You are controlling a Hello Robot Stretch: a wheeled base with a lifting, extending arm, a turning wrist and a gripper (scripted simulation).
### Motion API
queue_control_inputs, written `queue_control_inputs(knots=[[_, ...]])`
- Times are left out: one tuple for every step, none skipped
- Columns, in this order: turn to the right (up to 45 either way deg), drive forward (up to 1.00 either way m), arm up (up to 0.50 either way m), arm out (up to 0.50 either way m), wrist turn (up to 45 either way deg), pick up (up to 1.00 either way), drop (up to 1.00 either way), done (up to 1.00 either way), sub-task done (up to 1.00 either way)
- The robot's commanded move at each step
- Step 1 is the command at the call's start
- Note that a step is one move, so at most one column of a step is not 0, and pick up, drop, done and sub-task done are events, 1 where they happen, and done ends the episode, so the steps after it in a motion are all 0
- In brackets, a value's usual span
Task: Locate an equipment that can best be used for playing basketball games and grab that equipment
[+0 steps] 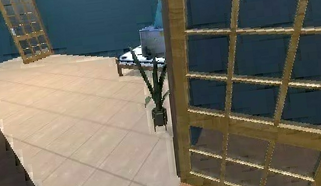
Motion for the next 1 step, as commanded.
queue_control_inputs(knots=[[3.0,0.0,0.0,0.0,0.0,0.0,0.0,0.0,0.0]])
